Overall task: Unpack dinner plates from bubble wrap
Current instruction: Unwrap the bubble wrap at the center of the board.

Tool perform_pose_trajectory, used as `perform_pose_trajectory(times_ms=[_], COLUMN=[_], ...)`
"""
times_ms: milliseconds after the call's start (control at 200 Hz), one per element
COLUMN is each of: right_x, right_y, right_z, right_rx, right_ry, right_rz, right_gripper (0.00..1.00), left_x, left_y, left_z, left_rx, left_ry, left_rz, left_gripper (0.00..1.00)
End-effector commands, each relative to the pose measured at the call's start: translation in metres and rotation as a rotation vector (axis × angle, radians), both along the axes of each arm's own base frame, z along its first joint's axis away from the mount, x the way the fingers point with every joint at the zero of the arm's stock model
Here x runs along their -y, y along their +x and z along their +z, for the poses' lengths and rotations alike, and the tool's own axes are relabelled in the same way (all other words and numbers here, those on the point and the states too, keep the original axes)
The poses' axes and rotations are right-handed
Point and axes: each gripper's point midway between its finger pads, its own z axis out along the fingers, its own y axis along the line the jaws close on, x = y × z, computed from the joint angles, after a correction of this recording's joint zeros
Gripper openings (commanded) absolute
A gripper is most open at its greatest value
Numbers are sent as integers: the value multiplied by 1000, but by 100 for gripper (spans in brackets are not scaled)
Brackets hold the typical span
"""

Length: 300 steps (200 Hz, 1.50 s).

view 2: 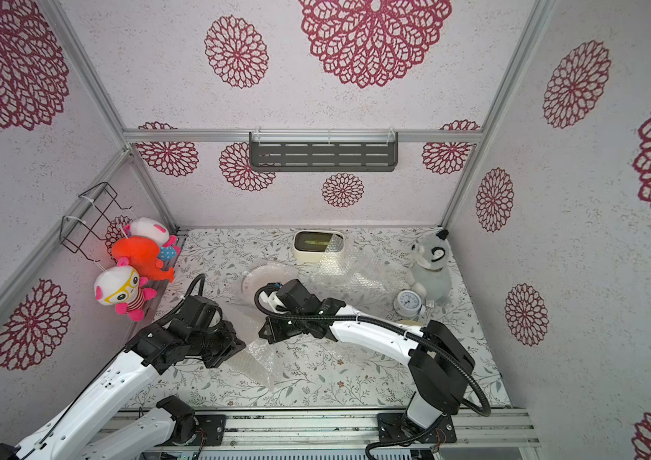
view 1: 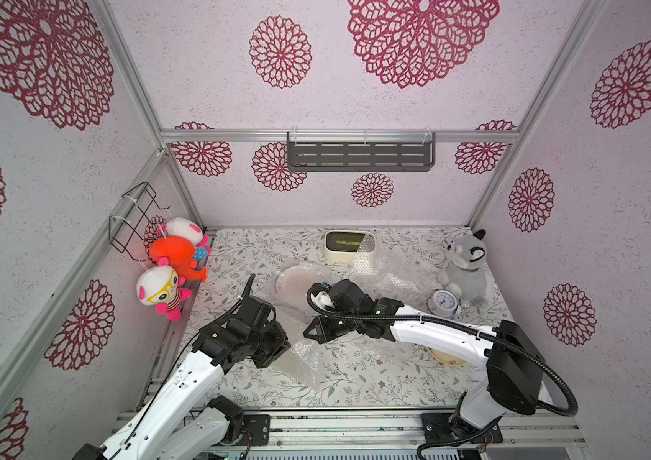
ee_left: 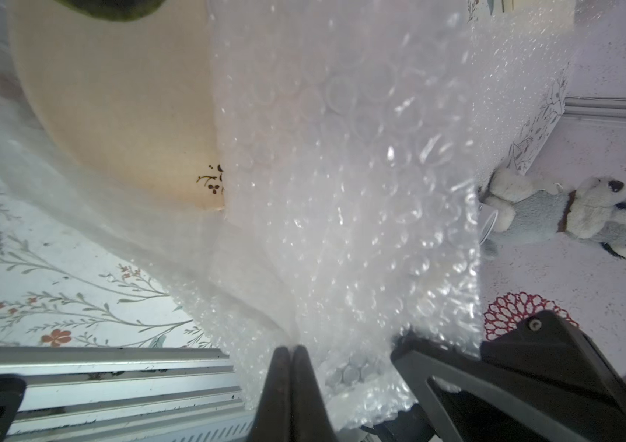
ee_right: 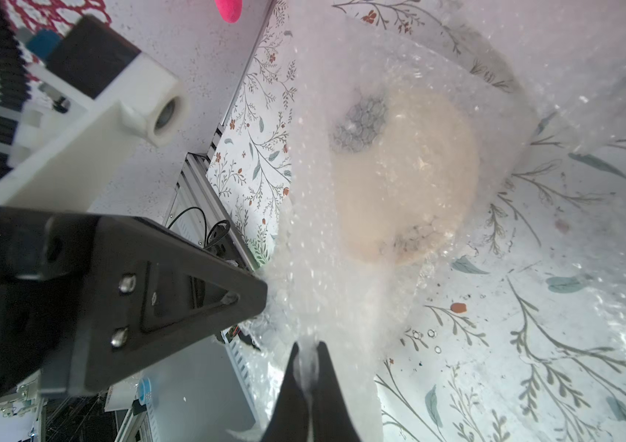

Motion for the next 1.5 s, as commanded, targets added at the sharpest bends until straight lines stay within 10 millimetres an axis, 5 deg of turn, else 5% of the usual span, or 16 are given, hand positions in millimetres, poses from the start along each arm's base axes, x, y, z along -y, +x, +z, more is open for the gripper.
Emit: perform_pose_trajectory(times_ms=[0, 410, 761, 801, 956, 1211, 1496], right_x=[3, 59, 71, 76, 100, 127, 123], right_y=[2, 49, 41, 39, 26, 11, 11], right_z=[20, -4, -25, -27, -33, -38, -31], right_rx=[37, -2, -44, -42, -44, -35, -35], right_ry=[18, -44, -76, -89, -128, -153, -116], right_rz=[-6, -249, -236, -240, -261, -290, -293], right_gripper=[1, 0, 1, 1, 2, 6, 6], left_x=[-1, -32, -41, -44, -52, -55, -67], left_y=[1, -48, -57, -58, -50, -27, 25], left_z=[-2, -24, -11, -6, 18, 40, -17], left_rx=[8, -49, -43, -35, 27, 79, -35], left_ry=[18, 44, 41, 49, 76, 163, 117], left_rz=[0, 50, 89, 96, 133, 102, 133], left_gripper=[0, 0, 0, 19, 48, 52, 61])
